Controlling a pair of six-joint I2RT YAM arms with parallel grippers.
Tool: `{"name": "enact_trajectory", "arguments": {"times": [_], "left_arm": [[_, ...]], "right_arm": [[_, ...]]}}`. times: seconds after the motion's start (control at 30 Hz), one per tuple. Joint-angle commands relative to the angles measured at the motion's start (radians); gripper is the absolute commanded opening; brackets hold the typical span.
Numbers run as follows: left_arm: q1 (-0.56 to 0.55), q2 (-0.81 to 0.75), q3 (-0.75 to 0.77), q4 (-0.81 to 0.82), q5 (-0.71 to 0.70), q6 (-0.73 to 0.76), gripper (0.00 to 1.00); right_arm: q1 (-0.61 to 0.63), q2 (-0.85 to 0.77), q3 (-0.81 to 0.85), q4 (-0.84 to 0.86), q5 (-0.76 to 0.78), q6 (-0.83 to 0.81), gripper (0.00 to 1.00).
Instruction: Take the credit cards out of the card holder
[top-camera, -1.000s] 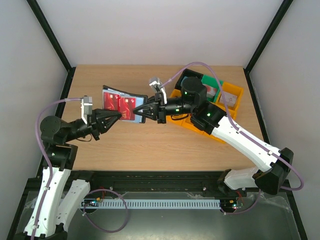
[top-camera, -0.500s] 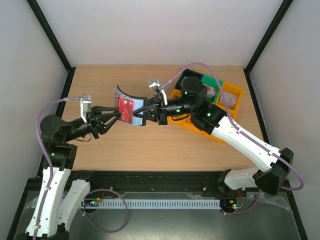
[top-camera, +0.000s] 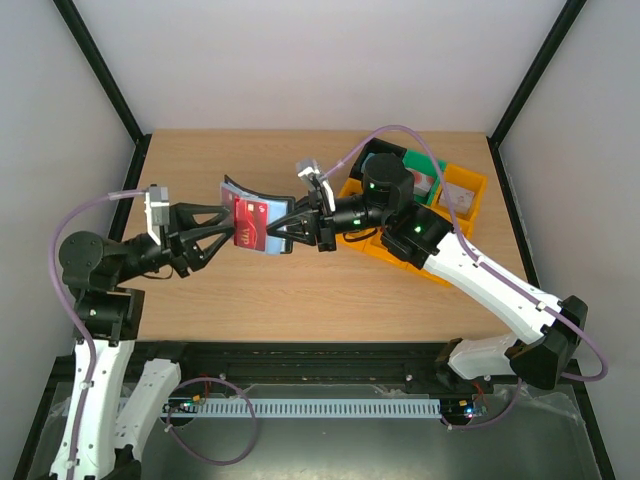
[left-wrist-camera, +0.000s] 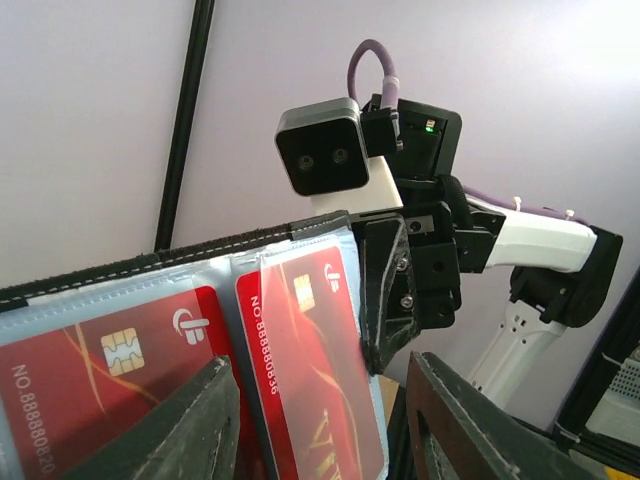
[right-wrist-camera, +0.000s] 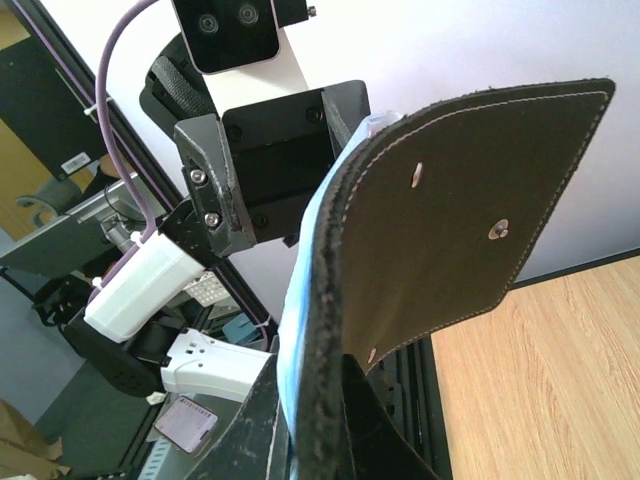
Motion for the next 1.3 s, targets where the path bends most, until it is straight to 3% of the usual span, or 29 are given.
{"name": "enact_trajectory", "arguments": {"times": [0.0, 0.2, 0.73, 1.27], "left_arm": [[0.019, 0.013, 0.034, -0.100, 0.024, 0.083, 0.46], [0.026, 0.018, 0.007, -0.108, 0.022, 0.059, 0.31], [-0.001, 0.006, -0.055, -0.133, -0.001, 0.133, 0.19], [-0.096, 0.025, -0.111, 0.061, 0.009, -0.018, 0.29]], "right_arm": [[-0.004, -0.038, 0.020, 0.053, -0.033, -0.003, 0.02], [-0.004, -0.040, 0.019, 0.052, -0.033, 0.001, 0.02], [-0.004, -0.037, 0.021, 0.060, -0.031, 0.016, 0.02], [-0.004, -0.027, 0.019, 0.072, -0.049, 0.011, 0.02]]}}
